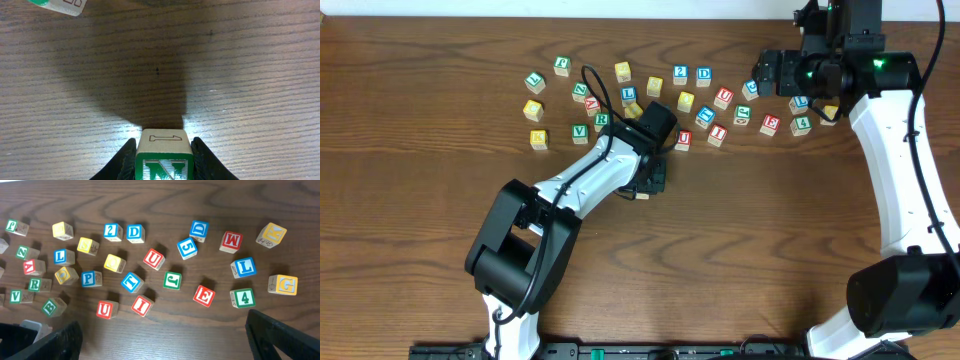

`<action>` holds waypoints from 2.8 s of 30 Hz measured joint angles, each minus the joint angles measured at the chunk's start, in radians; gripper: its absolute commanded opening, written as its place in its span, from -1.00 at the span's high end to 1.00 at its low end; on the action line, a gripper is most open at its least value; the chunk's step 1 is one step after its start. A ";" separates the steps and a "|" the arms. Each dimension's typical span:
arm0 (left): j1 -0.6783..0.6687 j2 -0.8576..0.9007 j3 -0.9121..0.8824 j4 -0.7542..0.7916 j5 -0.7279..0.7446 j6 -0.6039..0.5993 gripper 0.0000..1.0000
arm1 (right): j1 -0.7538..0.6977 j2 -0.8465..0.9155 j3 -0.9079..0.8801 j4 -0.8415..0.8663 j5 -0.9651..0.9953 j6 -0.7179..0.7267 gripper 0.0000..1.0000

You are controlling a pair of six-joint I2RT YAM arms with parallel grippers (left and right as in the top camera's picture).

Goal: Spell out NEURIPS
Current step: 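Carry the N block forward and set it down in open space, then open the left gripper and lift it back toward the blocks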

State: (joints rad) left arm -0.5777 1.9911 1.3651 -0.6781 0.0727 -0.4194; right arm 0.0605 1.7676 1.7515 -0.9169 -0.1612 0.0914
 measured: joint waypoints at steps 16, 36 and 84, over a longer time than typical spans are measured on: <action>0.000 0.000 0.000 0.002 0.001 -0.011 0.14 | 0.000 0.000 0.000 0.000 0.000 0.000 -0.99; 0.003 0.000 0.119 -0.037 0.000 0.032 0.03 | 0.000 0.000 0.000 0.000 0.000 0.000 -0.99; 0.327 -0.003 0.440 -0.308 0.000 0.181 -0.97 | 0.000 0.000 0.000 0.037 0.001 0.000 -0.99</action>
State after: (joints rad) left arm -0.2504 1.9877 1.8053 -0.9863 0.0723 -0.2382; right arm 0.0605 1.7676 1.7515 -0.8803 -0.1604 0.0914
